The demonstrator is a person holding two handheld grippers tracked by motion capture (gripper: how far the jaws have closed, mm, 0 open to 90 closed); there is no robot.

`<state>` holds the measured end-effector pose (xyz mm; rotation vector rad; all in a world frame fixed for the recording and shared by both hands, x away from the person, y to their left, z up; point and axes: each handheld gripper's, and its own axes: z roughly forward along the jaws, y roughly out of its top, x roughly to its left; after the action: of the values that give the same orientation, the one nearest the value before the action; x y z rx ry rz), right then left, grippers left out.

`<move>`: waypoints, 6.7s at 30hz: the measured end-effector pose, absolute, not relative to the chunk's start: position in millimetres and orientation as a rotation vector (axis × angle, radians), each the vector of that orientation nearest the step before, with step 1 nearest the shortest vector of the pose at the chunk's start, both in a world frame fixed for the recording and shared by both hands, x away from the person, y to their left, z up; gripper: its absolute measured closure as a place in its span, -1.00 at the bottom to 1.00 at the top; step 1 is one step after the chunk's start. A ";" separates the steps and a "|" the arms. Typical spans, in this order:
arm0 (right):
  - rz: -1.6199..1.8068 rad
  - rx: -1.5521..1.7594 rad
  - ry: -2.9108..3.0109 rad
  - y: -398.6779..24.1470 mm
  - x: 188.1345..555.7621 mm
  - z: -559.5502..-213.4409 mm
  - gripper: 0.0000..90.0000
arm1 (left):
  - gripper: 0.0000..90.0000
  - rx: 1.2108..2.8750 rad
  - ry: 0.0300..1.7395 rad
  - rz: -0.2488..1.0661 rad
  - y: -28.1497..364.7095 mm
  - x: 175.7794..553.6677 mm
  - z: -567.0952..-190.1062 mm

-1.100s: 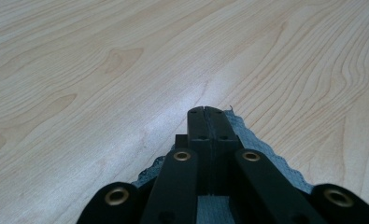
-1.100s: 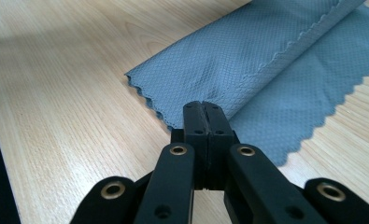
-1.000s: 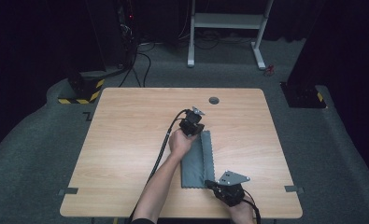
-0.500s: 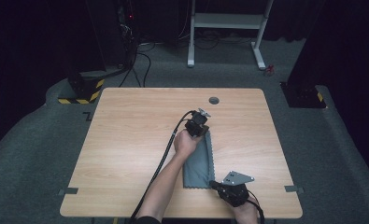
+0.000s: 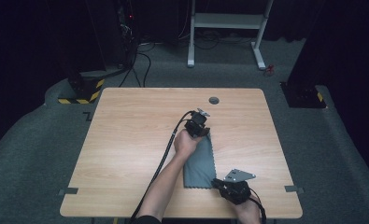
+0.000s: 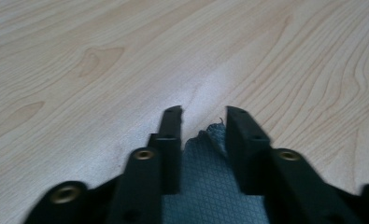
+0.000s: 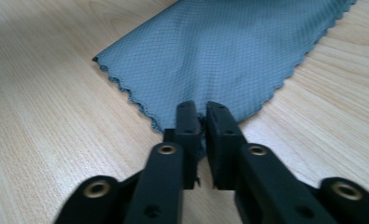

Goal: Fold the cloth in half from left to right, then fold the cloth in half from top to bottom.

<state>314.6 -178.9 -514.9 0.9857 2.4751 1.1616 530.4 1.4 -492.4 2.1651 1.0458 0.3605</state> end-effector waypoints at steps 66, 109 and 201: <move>1.092 1.064 2.444 -174.1 393.3 -519.7 0.42 | -0.14 2.061 0.988 0.361 110.0 346.9 -524.7; 1.022 1.321 2.241 -149.4 493.7 -518.8 0.56 | 0.12 2.042 1.251 0.506 80.2 496.5 -518.4; 1.170 1.066 2.421 -158.2 453.6 -499.3 0.99 | 0.97 1.999 0.950 0.279 95.7 448.1 -498.9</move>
<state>453.6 -158.2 -499.3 1.0662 2.4213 1.1705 448.1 95.7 -498.9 1.9989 0.9499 0.2791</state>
